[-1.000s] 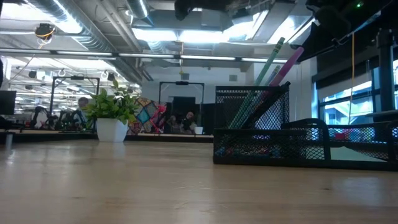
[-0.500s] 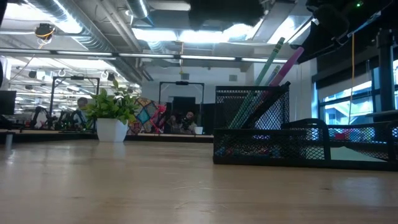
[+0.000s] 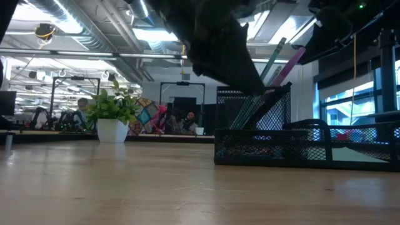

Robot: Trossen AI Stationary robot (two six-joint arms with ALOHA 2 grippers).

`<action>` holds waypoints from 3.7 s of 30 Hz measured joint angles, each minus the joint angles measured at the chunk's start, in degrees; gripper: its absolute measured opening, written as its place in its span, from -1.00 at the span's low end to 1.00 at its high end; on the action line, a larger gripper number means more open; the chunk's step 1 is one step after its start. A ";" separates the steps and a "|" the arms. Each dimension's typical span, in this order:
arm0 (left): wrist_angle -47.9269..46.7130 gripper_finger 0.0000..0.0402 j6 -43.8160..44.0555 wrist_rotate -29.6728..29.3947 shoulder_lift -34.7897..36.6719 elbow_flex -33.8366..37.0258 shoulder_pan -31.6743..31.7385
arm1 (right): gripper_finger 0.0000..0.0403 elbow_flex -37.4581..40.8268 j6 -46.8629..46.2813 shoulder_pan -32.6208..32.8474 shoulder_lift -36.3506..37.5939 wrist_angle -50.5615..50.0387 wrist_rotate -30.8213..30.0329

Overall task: Pick and place office supplies into organizer
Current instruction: Put the golden binder clip into the desk organizer, then return to Home Position

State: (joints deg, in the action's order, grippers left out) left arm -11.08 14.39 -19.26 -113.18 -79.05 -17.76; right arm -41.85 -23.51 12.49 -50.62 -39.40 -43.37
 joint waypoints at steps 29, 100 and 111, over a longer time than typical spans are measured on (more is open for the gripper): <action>-2.66 -0.51 5.58 2.56 -1.85 0.00 1.01 | 0.33 0.00 1.29 0.02 0.01 0.02 -0.01; 0.62 -0.57 -22.45 -16.52 72.65 41.46 43.83 | 0.33 0.00 37.54 -38.84 16.97 33.47 13.28; 1.13 -0.57 -21.56 4.17 73.41 42.01 59.22 | 0.33 7.00 38.24 -52.50 22.69 45.49 16.06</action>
State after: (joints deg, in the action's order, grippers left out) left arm -9.95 -7.17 -15.09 -39.77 -37.03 41.46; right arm -34.84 14.73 -40.01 -27.93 6.09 -27.31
